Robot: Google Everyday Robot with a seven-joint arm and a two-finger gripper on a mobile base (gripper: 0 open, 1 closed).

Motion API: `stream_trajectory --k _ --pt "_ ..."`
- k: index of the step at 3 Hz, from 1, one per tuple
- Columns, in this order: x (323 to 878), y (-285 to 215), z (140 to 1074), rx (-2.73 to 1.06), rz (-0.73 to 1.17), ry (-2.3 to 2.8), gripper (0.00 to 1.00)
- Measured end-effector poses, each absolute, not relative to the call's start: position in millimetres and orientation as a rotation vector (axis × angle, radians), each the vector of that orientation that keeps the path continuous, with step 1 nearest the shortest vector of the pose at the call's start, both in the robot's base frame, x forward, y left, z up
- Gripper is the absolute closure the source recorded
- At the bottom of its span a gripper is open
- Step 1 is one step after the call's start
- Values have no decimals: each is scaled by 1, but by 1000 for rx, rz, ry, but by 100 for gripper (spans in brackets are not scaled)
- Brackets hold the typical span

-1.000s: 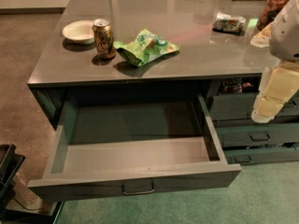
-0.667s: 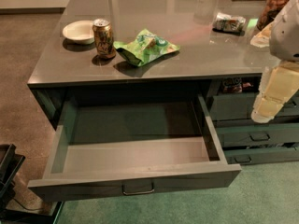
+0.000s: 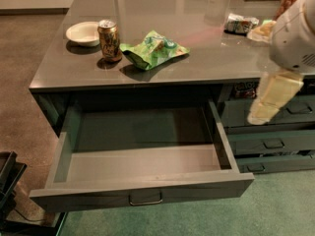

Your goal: Place green rice chip bag into top drawer

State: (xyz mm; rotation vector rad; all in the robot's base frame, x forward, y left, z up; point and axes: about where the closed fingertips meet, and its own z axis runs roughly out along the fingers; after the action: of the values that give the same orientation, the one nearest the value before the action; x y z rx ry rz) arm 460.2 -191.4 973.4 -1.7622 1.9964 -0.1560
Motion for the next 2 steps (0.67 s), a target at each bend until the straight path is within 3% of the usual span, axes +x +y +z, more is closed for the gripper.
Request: stream_trajectory --k 2 --pt "532 -133 979 -1807 -208 1531 0"
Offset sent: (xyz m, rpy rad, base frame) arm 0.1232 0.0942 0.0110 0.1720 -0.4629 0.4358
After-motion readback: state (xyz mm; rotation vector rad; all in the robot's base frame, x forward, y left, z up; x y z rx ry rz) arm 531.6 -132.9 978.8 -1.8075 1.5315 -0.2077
